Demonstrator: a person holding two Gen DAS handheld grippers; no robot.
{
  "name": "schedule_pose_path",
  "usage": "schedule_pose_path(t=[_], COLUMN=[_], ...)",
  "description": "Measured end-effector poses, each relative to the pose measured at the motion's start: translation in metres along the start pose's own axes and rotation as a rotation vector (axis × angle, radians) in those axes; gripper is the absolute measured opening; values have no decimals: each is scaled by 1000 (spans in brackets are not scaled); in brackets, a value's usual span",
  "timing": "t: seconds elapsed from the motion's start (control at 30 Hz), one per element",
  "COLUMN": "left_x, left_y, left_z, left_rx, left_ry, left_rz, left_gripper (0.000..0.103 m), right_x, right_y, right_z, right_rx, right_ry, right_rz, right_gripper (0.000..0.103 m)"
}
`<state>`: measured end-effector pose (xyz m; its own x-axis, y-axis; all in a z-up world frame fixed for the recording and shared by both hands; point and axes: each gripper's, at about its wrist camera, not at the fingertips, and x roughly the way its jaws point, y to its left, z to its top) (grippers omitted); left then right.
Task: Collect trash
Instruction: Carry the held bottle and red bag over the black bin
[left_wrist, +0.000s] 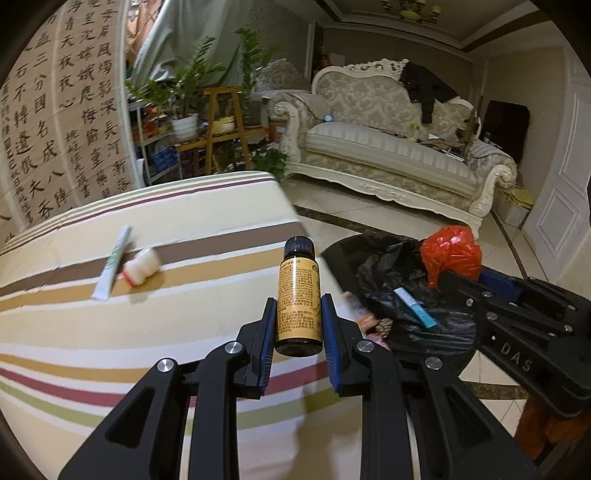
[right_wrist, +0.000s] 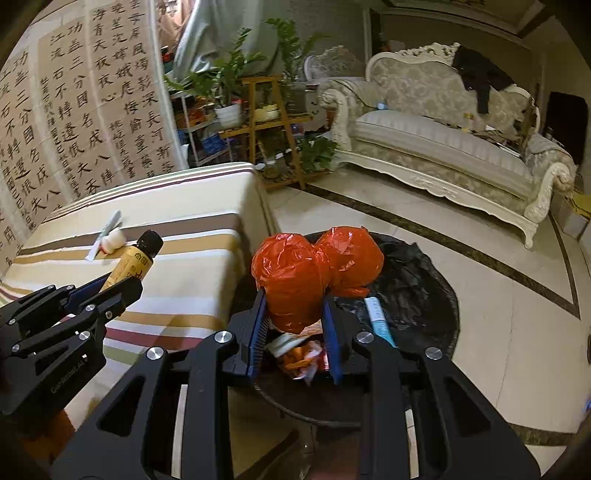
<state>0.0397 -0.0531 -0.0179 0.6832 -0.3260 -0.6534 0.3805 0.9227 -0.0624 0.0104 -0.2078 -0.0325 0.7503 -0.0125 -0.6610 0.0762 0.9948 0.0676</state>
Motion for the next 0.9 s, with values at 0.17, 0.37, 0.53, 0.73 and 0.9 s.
schedule_pose_path(t=[0.17,0.37,0.53,0.73,0.9], left_x=[15,35,44,51,58], left_y=[-17,-32,-40,-46,-48], left_z=[7,14,17,22,24], left_rx=[30,60,75,90,91], left_ry=[6,24,40,56,79], left_rz=[-13,-18,-18,-18,-19], left_gripper=[25,25,25,25,25], right_x=[8,21,30,40,46], right_y=[-17,-31,-39,-45,-49], right_z=[3,8,10,11,12], right_rx=[24,45,55,70,85], right_ry=[-2,7,14,28,38], right_rz=[-24,-40,-52,-57,-59], right_gripper=[27,27,27,27,28])
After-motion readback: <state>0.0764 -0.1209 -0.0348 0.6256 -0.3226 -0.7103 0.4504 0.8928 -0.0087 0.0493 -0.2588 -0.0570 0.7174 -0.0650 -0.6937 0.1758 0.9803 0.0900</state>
